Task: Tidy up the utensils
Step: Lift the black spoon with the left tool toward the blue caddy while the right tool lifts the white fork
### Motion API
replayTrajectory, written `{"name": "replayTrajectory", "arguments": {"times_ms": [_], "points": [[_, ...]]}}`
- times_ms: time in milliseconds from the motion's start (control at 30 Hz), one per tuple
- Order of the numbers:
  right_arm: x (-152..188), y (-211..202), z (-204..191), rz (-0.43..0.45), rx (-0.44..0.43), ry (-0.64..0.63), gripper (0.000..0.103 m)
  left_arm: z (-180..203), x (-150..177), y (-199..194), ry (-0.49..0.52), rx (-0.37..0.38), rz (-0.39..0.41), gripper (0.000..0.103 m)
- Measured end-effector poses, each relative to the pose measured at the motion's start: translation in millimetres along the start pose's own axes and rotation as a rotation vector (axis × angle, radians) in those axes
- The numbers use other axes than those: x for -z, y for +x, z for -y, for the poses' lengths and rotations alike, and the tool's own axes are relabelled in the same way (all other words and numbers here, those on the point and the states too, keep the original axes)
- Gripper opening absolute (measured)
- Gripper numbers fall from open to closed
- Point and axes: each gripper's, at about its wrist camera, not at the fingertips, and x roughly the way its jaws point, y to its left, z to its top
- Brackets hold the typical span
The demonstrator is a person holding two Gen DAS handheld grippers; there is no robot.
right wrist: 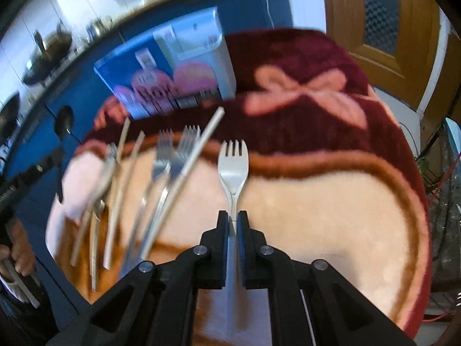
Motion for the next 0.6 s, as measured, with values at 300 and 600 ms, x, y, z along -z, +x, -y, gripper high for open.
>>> {"name": "replayTrajectory", "arguments": {"times_ms": [300, 600], "points": [[-27, 16, -19, -0.175, 0.084, -0.113, 0.022, -7, 1, -1, -0.005, -0.004, -0.003, 0.002], [-37, 17, -25, -0.157, 0.109, -0.14, 0.01, -4, -13, -5, 0.015, -0.005, 0.027, 0.002]]}}
